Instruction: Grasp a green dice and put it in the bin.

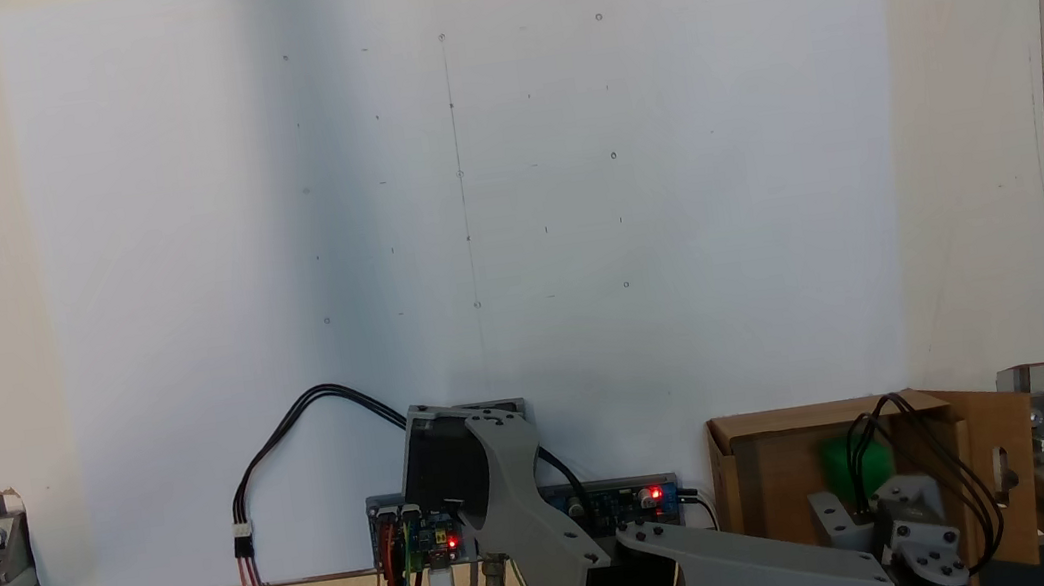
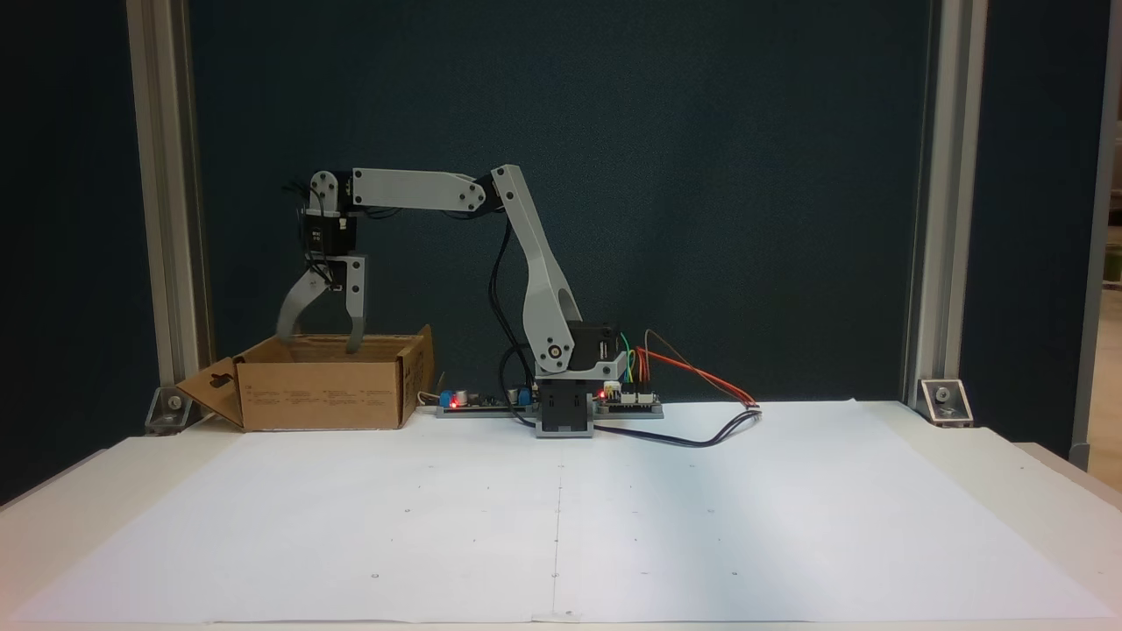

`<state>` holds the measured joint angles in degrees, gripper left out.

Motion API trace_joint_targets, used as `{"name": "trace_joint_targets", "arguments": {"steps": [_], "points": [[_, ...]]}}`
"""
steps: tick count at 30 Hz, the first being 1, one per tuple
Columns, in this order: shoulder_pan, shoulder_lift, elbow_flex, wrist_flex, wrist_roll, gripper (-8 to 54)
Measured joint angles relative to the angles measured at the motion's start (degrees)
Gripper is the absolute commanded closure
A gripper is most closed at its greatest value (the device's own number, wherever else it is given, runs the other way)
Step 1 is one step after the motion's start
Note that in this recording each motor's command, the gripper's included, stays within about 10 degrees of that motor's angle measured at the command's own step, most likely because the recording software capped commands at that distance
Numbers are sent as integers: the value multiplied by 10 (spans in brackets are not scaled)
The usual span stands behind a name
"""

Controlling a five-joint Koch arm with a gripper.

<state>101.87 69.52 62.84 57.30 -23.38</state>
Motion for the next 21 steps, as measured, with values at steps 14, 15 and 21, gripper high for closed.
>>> {"name": "trace_joint_targets", "arguments": {"steps": [14, 15, 21], "points": [[-166, 114, 0, -146, 76, 18], [-195, 132, 0, -146, 94, 18], [-414, 224, 0, -145, 188, 17]]}}
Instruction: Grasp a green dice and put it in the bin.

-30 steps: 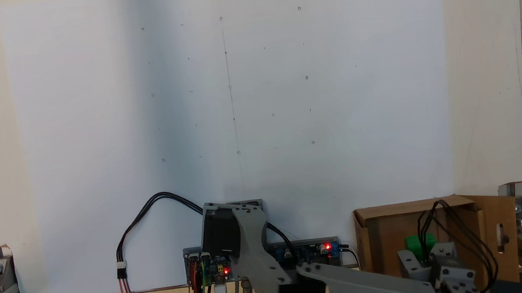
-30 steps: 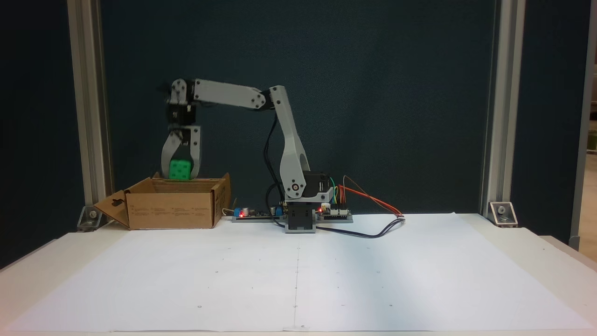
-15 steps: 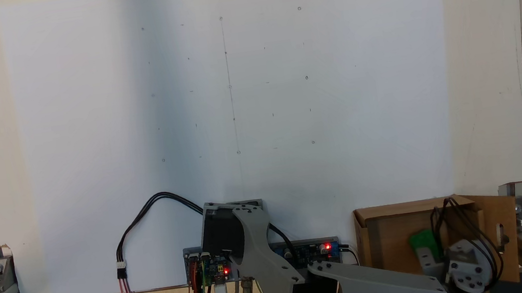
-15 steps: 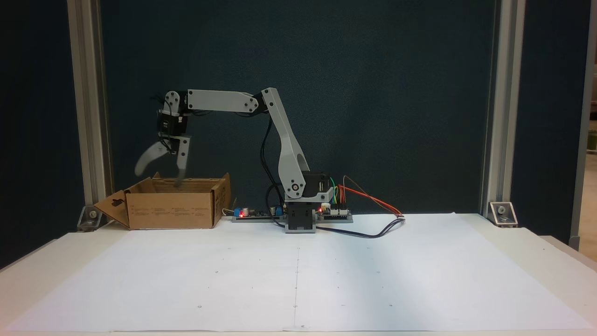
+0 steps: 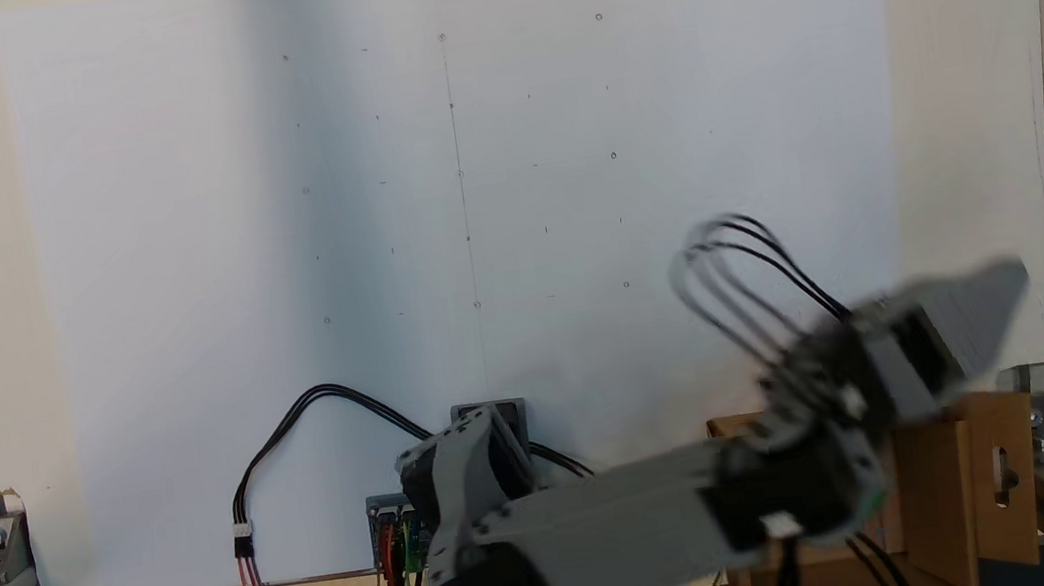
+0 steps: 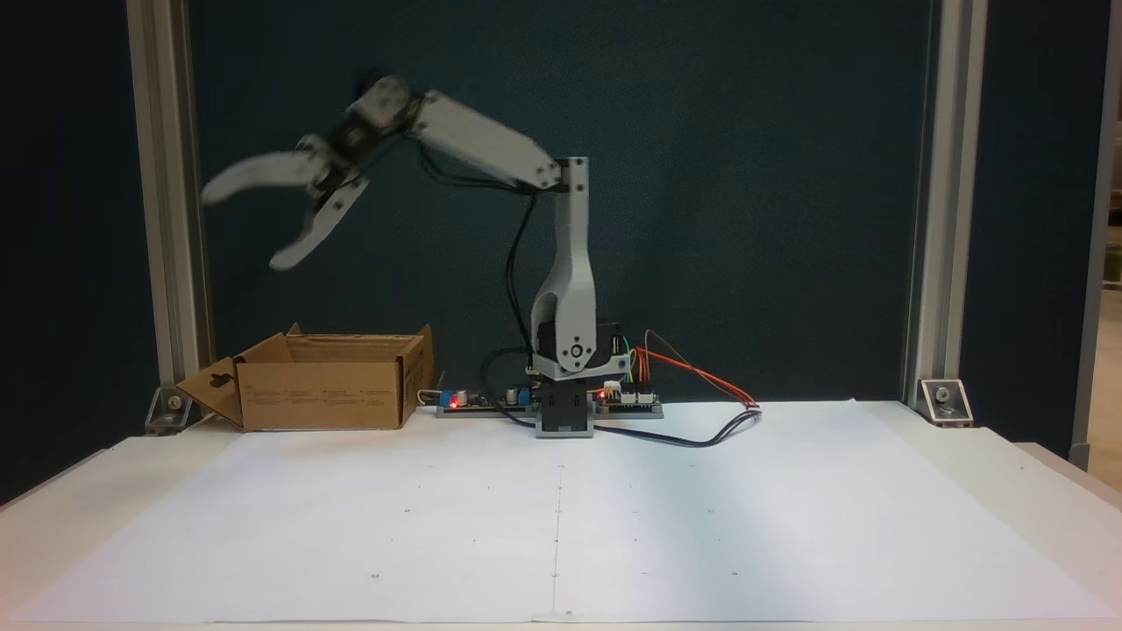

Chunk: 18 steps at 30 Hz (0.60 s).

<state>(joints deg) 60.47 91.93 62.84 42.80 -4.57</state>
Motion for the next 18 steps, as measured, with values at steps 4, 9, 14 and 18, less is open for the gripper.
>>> {"name": "trace_joint_targets", "arguments": {"steps": [4, 9, 14, 18], "points": [[-134, 48, 0, 0, 24, 15], [-296, 134, 62, 1, 33, 14], [-456, 220, 178, -7, 33, 13], [-541, 284, 268, -62, 33, 11]]}}
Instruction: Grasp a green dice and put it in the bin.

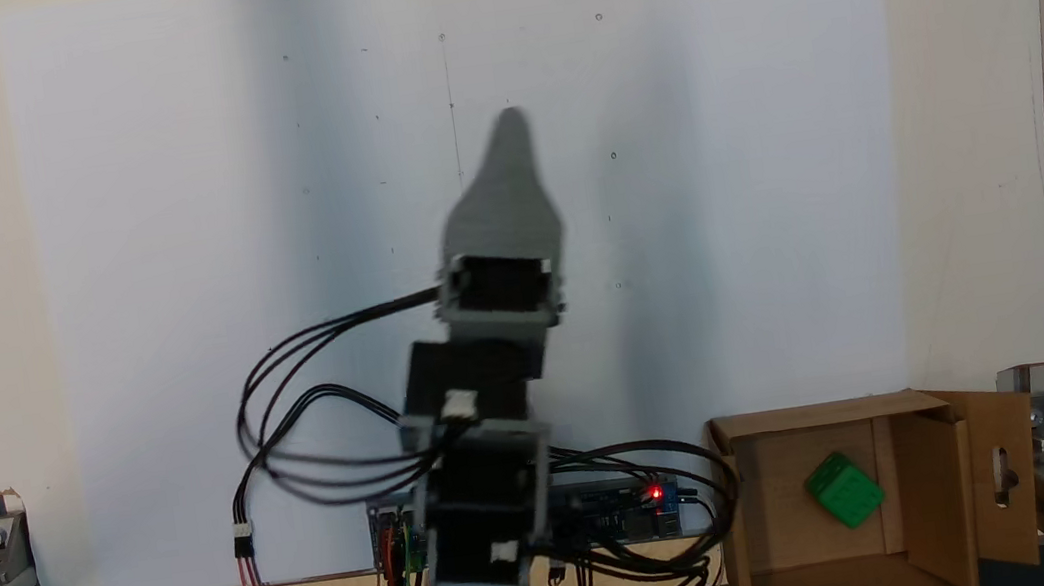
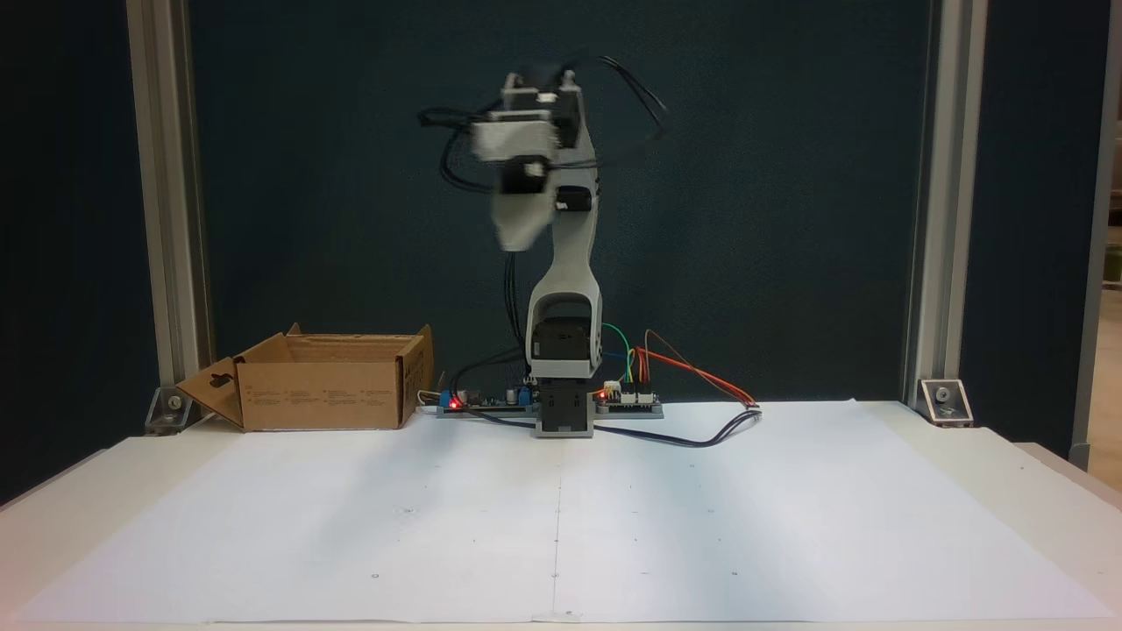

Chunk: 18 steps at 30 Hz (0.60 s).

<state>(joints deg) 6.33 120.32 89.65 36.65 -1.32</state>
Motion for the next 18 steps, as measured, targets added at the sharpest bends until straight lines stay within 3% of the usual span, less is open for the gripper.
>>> {"name": "trace_joint_targets", "arguments": {"steps": [6, 18], "points": [[-52, 88, 183, -142, 0, 8], [-75, 91, 378, -436, 1, 4]]}}
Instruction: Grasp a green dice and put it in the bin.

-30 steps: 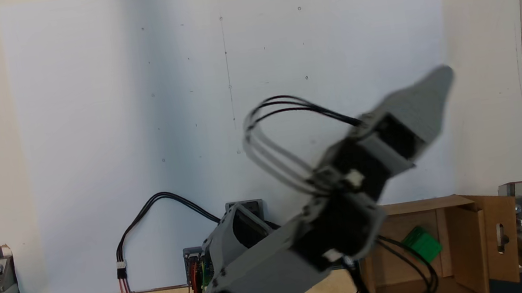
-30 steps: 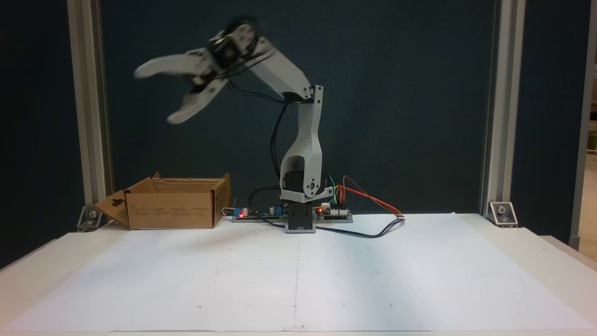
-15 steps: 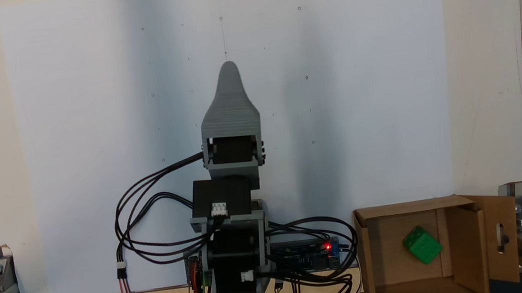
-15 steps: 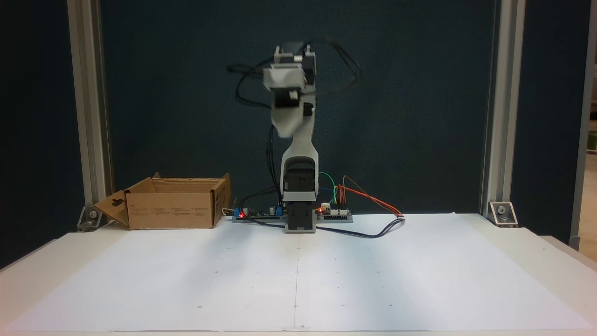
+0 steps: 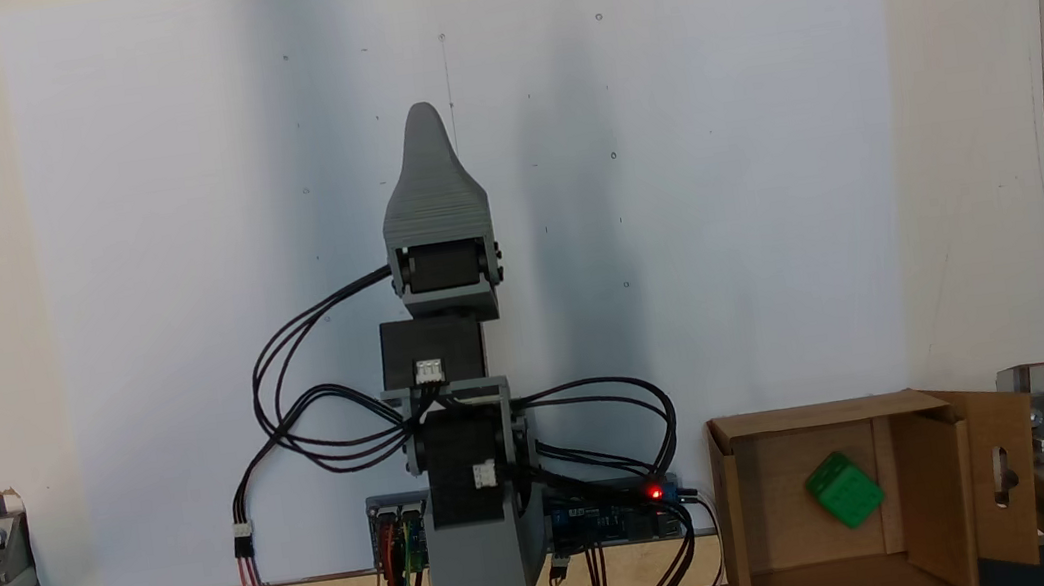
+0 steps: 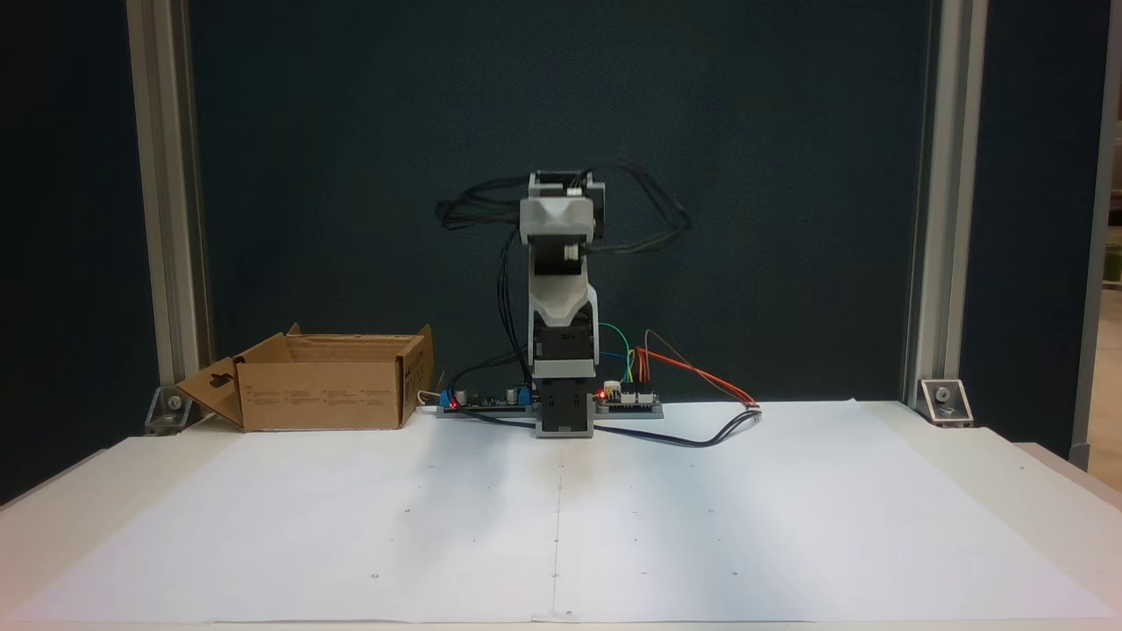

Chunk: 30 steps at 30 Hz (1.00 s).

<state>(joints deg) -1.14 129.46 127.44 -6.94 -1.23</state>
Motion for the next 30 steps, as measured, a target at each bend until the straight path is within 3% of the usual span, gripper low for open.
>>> {"name": "trace_joint_targets", "arguments": {"steps": [14, 30], "points": [[4, 0, 264, -343, -1, 25], [15, 0, 396, -694, 0, 22]]}}
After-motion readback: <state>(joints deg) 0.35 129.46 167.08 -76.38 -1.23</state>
